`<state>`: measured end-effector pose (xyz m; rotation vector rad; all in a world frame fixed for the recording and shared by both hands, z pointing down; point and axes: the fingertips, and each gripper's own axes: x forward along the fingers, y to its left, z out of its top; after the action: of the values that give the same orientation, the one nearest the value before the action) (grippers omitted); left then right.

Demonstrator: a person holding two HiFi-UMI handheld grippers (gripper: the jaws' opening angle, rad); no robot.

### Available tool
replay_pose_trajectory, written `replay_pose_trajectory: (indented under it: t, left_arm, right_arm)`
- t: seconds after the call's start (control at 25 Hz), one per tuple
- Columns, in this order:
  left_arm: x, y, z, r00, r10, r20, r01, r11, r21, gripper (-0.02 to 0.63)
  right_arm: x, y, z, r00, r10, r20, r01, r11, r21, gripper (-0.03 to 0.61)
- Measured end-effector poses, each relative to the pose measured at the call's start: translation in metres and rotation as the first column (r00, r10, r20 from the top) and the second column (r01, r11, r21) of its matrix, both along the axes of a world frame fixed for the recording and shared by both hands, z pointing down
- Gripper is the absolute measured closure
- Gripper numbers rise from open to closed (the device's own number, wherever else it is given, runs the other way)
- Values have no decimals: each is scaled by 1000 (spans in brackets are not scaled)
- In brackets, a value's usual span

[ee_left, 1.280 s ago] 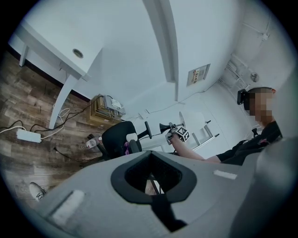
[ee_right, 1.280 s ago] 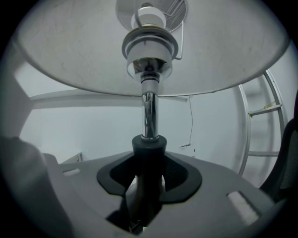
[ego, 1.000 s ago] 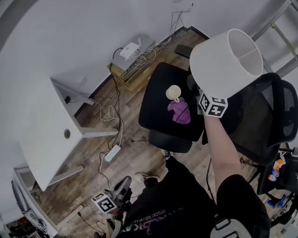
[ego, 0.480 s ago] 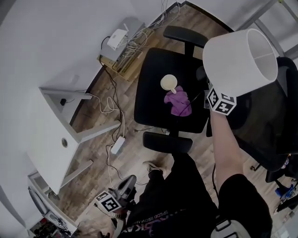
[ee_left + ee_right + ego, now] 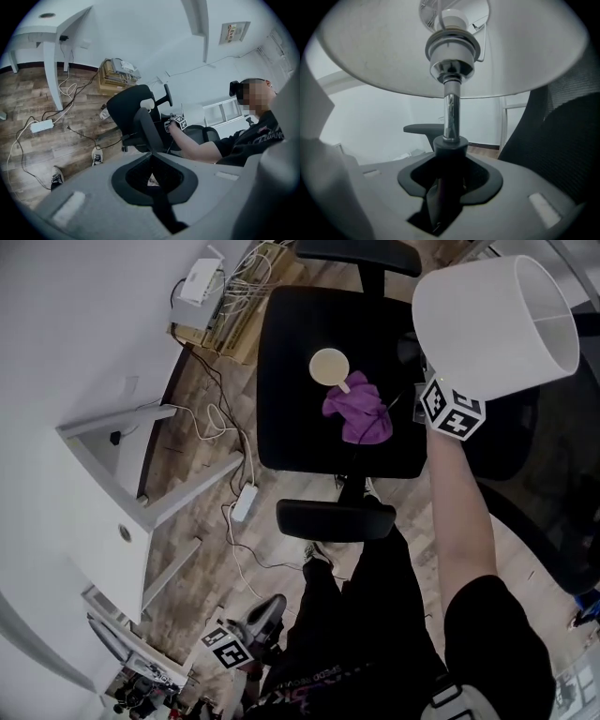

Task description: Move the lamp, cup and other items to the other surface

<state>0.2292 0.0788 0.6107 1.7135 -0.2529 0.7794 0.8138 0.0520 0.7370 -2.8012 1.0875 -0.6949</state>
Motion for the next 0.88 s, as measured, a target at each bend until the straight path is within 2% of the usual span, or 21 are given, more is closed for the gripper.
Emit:
replay_pose_trajectory:
  t: [0.4,0.6,0.88]
  left_arm:
    - [-6,20,29,996,42,82,-35,995,-88,618]
    - [0,21,42,995,51,89,-41,993,-115,618]
    - [10,15,45,997,49,59,-41,991,-129,618]
  right_arm:
    - [3,2,87,997,20,72,-17,999,-39,430]
    - [4,0,94,999,3,47,-2,1000,-31,430]
    - [-7,9,98,998,-3,68,7,998,-57,426]
